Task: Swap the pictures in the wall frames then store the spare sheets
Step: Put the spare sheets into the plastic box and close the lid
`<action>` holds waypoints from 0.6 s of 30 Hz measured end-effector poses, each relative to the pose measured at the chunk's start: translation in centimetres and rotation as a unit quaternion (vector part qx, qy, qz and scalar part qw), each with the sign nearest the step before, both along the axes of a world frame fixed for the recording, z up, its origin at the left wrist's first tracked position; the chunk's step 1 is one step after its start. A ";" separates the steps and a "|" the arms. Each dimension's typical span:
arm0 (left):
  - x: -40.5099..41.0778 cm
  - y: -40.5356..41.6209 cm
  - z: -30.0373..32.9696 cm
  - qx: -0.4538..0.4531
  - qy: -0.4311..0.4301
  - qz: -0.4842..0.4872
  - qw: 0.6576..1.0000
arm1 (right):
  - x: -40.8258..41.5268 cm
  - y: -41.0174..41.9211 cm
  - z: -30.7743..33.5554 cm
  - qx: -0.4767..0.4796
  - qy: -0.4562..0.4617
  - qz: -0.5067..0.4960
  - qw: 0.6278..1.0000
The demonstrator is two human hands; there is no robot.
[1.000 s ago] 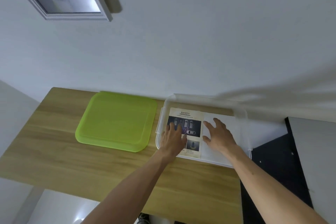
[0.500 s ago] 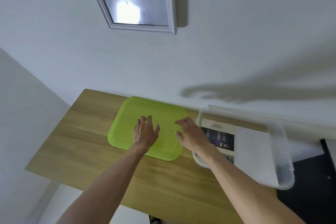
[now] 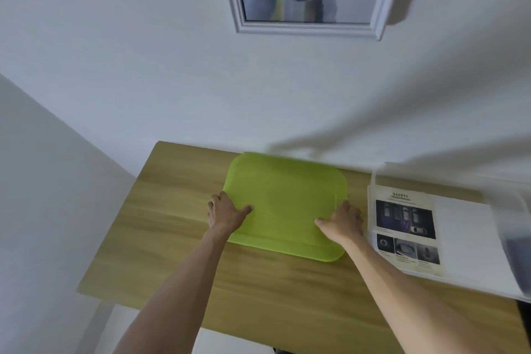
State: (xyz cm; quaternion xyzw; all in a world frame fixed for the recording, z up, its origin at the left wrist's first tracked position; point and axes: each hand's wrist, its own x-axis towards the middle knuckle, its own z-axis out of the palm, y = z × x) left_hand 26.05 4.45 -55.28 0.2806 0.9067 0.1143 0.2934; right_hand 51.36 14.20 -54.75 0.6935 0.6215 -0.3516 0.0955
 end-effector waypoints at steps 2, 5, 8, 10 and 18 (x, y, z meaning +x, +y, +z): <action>-1.5 0.1 -0.7 0.012 -0.043 0.044 0.998 | 0.2 0.8 -0.6 -0.031 0.025 -0.063 0.997; -4.1 -0.3 -1.7 0.040 -0.118 0.129 0.984 | 0.5 1.3 -0.5 -0.069 0.077 -0.120 0.987; -5.5 -1.0 -1.1 0.067 -0.154 0.155 0.973 | 0.7 1.6 0.0 -0.072 0.116 -0.115 0.984; -6.2 -1.2 -0.5 0.102 -0.183 0.169 0.963 | 0.8 1.9 0.9 -0.051 0.136 -0.124 0.982; -2.0 -0.2 2.2 0.184 -0.233 0.152 0.943 | 6.7 3.5 3.3 0.010 0.177 -0.122 0.977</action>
